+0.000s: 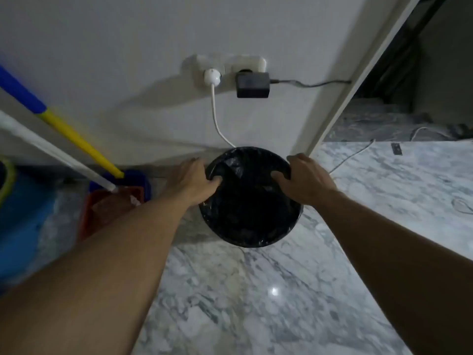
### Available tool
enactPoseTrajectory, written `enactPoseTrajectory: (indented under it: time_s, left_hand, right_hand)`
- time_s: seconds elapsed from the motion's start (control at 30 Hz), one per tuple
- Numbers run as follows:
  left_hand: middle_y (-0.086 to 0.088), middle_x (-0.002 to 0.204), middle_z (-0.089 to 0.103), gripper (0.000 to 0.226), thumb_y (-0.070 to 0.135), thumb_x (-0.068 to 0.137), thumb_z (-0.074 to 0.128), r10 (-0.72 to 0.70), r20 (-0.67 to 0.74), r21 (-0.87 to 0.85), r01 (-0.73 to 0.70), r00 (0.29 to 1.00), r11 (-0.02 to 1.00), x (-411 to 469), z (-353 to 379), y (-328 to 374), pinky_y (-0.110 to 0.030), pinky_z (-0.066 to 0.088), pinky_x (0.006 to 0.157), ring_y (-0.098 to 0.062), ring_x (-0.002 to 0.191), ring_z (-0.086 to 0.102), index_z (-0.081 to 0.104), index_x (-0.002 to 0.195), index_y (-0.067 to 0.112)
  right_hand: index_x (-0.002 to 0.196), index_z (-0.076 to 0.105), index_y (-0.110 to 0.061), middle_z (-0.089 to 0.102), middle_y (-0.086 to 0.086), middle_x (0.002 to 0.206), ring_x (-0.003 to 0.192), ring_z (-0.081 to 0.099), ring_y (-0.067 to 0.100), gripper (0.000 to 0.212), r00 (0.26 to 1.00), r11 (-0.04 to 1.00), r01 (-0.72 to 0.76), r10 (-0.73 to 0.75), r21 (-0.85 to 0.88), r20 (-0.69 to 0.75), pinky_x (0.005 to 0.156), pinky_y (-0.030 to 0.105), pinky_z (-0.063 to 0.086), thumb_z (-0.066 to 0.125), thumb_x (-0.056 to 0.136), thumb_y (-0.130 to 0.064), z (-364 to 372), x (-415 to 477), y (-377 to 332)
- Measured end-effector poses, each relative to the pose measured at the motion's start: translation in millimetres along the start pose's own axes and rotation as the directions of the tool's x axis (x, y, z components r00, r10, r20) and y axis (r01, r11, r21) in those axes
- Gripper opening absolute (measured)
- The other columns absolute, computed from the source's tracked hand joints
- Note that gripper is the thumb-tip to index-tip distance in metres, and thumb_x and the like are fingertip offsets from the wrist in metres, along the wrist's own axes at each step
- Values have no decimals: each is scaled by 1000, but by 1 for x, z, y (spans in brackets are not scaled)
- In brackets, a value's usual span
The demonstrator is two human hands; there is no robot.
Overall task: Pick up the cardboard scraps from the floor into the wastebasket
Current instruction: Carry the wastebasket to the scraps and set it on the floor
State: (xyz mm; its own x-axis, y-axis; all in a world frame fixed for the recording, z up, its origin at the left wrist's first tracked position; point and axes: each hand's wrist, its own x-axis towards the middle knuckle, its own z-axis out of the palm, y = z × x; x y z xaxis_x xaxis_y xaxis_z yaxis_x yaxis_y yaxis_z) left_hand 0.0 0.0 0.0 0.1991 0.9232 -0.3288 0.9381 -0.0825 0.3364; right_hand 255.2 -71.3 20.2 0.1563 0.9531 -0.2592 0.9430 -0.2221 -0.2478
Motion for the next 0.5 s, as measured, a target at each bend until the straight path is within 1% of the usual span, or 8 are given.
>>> enactPoseTrajectory:
  time_s: [0.07, 0.1, 0.17, 0.27, 0.3, 0.33, 0.43, 0.5]
  left_hand:
    - [-12, 129, 59, 66, 60, 83, 59, -4, -2, -26, 4, 1000, 1000, 6, 25, -3, -46, 53, 90, -33, 113, 58, 52, 131, 15]
    - [-12, 132, 56, 66, 59, 83, 58, -2, 1, -32, 2, 1000, 999, 10, 40, -6, -47, 52, 93, -34, 117, 56, 50, 133, 16]
    - [-13, 141, 46, 69, 54, 86, 59, -42, 22, -20, 43, 999, 999, 13, 65, -12, -49, 49, 98, -36, 127, 49, 42, 142, 17]
    - [-15, 158, 25, 82, 50, 92, 59, -121, 12, 16, 120, 993, 993, 21, 95, -16, -52, 42, 106, -37, 141, 33, 20, 156, 17]
    - [-14, 162, 19, 86, 48, 93, 59, -149, 8, 2, 149, 989, 989, 23, 105, -18, -51, 40, 107, -37, 144, 29, 13, 159, 17]
    - [-14, 163, 16, 88, 45, 94, 60, -170, 4, -37, 170, 985, 985, 25, 113, -20, -50, 39, 108, -37, 144, 28, 8, 160, 18]
    - [-15, 159, 25, 90, 36, 96, 60, -235, -9, -204, 229, 972, 952, 30, 132, -24, -45, 45, 100, -38, 133, 45, -1, 160, 22]
    - [-16, 156, 33, 86, 28, 98, 57, -283, -5, -306, 268, 959, 913, 32, 139, -26, -41, 45, 100, -37, 130, 50, -2, 161, 26]
  right_hand:
    - [127, 56, -9, 56, 15, 126, 115, 57, 37, 58, 999, 999, -35, 35, 6, -1, 89, 43, 49, 48, 97, -58, 23, 7, 12]
    - [129, 56, -9, 55, 16, 127, 117, 55, 39, 58, 999, 999, -43, 43, 5, -3, 91, 44, 48, 50, 97, -57, 37, 10, 20]
    - [132, 53, -6, 52, 21, 128, 121, 51, 42, 59, 997, 997, -72, 72, 29, -5, 95, 46, 46, 53, 96, -53, 60, 12, 31]
    - [139, 46, -4, 46, 24, 134, 126, 42, 44, 62, 992, 991, -121, 122, 52, -28, 101, 53, 44, 54, 96, -48, 89, 14, 44]
    - [141, 44, -4, 44, 24, 135, 128, 40, 44, 63, 988, 987, -147, 150, 68, -39, 101, 55, 43, 55, 96, -47, 97, 15, 49]
    - [144, 41, -5, 42, 24, 137, 129, 38, 44, 64, 982, 980, -176, 181, 94, -46, 102, 56, 41, 55, 96, -46, 104, 15, 52]
    - [152, 27, -8, 36, 26, 144, 134, 34, 45, 69, 962, 936, -262, 274, 237, -18, 105, 56, 36, 52, 98, -43, 127, 17, 63]
    - [156, 20, -14, 40, 26, 141, 129, 42, 47, 68, 948, 881, -311, 313, 358, 52, 99, 52, 40, 48, 100, -41, 140, 17, 69]
